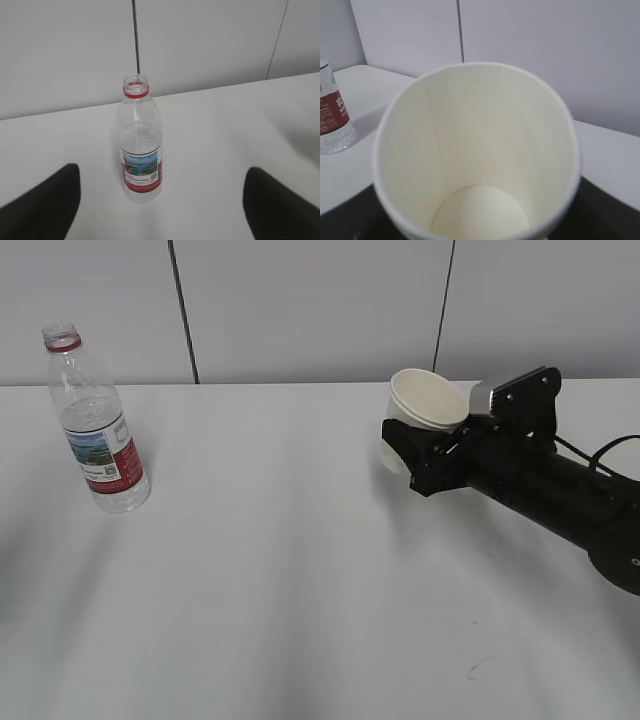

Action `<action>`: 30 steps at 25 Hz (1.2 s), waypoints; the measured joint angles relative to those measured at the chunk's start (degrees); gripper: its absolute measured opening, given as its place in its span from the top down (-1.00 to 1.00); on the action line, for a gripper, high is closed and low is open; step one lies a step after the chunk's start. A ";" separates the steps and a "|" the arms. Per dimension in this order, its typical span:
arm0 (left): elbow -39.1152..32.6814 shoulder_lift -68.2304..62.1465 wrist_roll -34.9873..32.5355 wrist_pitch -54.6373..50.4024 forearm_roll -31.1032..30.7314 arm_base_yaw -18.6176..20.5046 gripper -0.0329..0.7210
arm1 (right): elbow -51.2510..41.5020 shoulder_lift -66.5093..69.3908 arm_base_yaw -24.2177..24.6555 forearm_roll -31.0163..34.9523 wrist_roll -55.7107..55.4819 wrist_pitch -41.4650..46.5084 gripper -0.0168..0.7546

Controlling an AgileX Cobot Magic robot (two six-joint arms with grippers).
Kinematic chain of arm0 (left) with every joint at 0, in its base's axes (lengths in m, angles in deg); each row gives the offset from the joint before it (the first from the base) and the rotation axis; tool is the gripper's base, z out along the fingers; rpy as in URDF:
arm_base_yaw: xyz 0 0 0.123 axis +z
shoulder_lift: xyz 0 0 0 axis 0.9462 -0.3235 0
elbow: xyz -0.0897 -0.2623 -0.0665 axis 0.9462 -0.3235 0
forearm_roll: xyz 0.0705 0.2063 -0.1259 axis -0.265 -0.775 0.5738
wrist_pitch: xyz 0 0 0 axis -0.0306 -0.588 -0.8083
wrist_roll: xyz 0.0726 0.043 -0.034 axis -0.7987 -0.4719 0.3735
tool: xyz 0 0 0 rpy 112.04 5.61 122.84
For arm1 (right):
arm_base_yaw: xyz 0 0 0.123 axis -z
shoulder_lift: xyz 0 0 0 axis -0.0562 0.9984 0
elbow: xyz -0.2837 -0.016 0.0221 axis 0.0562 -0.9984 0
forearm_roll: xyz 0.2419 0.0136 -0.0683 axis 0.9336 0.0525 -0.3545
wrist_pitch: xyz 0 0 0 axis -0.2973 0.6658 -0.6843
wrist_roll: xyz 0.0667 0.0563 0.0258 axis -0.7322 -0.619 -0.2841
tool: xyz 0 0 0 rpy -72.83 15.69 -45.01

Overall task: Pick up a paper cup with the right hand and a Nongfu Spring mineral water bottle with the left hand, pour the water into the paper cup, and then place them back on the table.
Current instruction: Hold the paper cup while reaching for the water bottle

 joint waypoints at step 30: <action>-12.10 -50.77 0.00 66.07 9.12 0.00 -0.84 | 2.36 0.00 0.00 -0.48 -1.16 4.73 -0.32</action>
